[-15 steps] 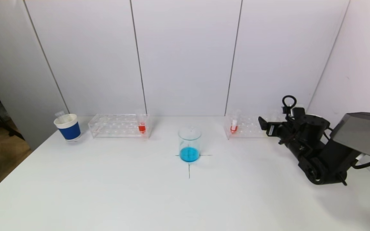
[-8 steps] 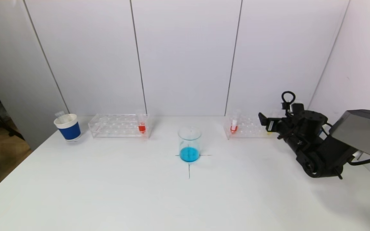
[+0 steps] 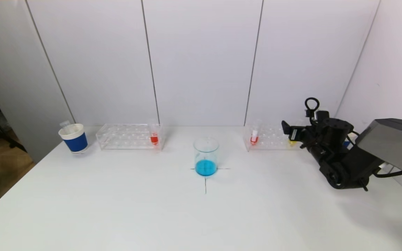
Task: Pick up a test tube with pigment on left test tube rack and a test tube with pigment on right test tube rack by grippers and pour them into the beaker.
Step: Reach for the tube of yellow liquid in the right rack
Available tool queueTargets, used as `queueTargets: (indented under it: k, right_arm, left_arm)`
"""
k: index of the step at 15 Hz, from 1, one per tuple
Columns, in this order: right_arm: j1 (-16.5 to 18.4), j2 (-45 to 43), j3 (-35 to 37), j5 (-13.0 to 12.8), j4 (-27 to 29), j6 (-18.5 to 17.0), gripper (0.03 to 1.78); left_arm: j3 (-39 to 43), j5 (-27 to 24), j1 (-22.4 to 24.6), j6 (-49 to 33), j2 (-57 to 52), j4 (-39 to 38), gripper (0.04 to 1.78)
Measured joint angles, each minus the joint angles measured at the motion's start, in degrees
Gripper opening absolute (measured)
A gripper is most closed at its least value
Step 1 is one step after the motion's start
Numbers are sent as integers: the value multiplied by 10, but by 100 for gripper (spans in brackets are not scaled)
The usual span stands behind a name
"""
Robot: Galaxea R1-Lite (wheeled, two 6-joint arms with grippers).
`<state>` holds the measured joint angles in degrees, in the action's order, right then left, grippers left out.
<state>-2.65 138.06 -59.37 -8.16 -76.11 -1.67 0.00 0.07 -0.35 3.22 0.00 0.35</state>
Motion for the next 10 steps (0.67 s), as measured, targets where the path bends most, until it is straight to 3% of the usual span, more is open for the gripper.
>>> queueTargets:
  k: [10]
  right_arm:
    - [-1,15,-10,-4,0,6,177]
  left_arm:
    - [0,0,0,0,0,0,176]
